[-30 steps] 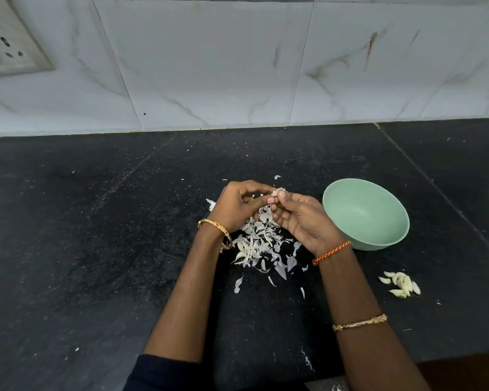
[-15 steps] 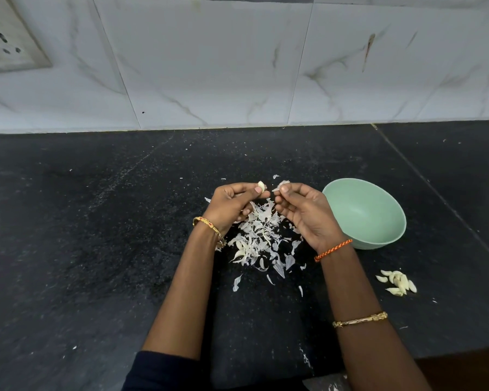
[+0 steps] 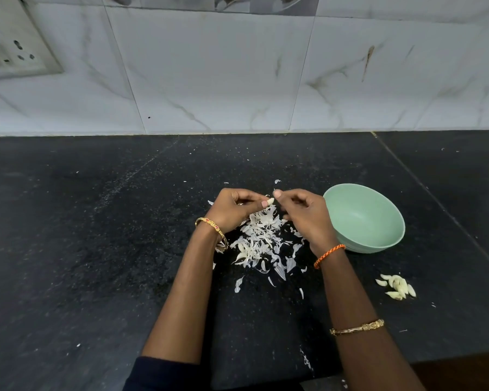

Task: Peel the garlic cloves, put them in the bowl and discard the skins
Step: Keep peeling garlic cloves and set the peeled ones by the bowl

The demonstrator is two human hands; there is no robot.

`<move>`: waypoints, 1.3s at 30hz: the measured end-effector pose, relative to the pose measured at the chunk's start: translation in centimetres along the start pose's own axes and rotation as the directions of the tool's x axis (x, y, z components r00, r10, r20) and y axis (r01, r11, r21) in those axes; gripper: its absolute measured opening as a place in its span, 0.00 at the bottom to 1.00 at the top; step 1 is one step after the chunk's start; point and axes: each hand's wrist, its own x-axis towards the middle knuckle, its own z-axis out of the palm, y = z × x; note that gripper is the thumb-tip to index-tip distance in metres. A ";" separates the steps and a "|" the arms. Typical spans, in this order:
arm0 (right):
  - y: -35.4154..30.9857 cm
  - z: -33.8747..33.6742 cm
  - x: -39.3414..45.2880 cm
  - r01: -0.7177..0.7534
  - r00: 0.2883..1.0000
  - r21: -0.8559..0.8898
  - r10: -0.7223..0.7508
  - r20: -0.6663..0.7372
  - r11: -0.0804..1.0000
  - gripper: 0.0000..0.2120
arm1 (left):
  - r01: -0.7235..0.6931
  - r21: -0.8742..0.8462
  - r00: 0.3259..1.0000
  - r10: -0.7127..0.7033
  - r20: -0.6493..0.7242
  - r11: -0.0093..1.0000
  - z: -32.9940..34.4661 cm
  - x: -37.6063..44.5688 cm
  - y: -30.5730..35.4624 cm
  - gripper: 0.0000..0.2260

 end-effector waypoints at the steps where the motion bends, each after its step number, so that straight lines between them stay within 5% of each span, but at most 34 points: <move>1: -0.2 0.1 -0.1 -0.013 0.998 0.046 0.011 0.061 0.999 0.08 | -0.018 0.022 1.000 0.018 0.008 1.000 0.0 0.0 0.0 0.08; 7: 0.0 0.6 -0.8 -0.079 0.992 0.180 0.060 0.108 0.980 0.03 | -0.007 0.093 1.000 0.005 0.027 0.996 0.0 -0.2 -0.4 0.01; 14: -0.2 0.4 -1.5 -0.267 0.962 0.367 0.224 0.155 0.891 0.08 | 0.041 0.085 0.999 -0.043 0.030 0.996 0.7 -1.0 0.4 0.08; 22: 0.5 -0.8 -3.0 -0.240 0.969 0.452 0.241 0.056 0.859 0.06 | 0.179 0.123 0.983 -0.183 0.030 0.976 1.6 -1.9 1.1 0.08; 35: 2.6 -8.0 -8.5 -0.358 0.933 0.411 0.307 0.186 0.839 0.03 | 0.285 0.148 0.936 -0.309 0.170 0.947 9.5 -5.9 1.5 0.06; 39: 3.7 -12.3 -11.1 -0.323 0.939 0.409 0.344 0.025 0.853 0.05 | 0.263 0.096 0.951 -0.275 0.141 0.960 14.8 -7.9 0.9 0.06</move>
